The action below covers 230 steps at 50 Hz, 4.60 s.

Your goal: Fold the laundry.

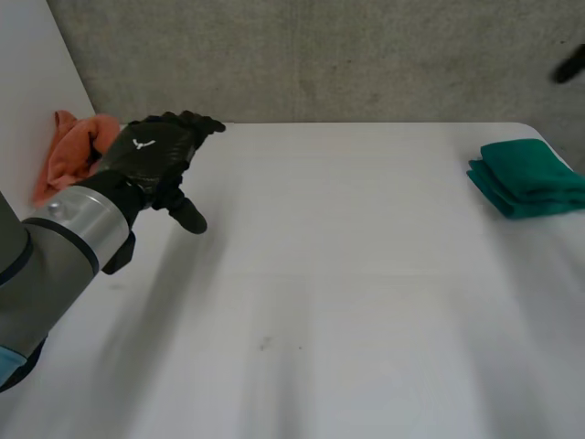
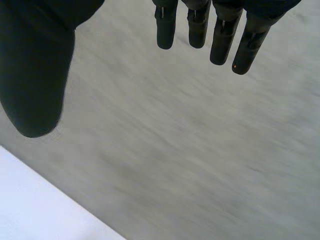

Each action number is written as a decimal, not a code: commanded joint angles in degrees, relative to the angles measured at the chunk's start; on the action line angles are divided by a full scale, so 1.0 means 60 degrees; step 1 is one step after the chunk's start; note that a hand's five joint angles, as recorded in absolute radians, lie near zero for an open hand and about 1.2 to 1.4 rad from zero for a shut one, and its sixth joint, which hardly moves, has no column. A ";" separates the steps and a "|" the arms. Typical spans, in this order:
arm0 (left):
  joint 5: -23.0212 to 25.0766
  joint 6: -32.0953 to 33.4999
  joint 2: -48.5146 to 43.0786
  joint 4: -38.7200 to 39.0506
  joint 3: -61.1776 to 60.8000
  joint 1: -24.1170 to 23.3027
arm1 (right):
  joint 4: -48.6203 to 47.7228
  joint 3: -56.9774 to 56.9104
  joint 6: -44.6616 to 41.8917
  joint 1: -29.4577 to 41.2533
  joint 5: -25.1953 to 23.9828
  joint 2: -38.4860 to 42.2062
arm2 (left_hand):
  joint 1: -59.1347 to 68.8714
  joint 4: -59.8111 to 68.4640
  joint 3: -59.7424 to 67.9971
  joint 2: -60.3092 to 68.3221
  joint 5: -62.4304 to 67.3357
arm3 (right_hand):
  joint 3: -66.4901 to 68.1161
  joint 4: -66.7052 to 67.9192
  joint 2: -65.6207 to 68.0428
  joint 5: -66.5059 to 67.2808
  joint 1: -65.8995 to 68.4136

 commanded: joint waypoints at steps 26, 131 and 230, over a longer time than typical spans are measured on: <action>0.0163 0.1082 -0.3859 0.1219 0.3686 0.3746 | -0.1914 0.7497 -0.0609 0.5562 0.1900 -0.1313 | -0.0107 -0.0200 -0.0270 -0.0213 -0.0427 | -0.0355 -0.0528 -0.0394 -0.0613 -0.0229; 0.0924 0.5011 -1.3416 0.0252 1.5352 0.4554 | -0.2398 0.7468 -0.1562 0.5533 0.1915 -0.0903 | 0.1862 0.1768 0.1698 0.1756 0.1542 | -0.0355 -0.0528 -0.0394 -0.0613 -0.0229; 0.1555 0.5467 -1.2963 -0.2645 1.6596 0.3353 | -0.2354 0.7278 -0.1591 0.4888 0.1886 -0.0961 | 1.1559 1.1466 1.1396 1.1454 1.1239 | -0.0355 -0.0528 -0.0394 -0.0613 -0.0229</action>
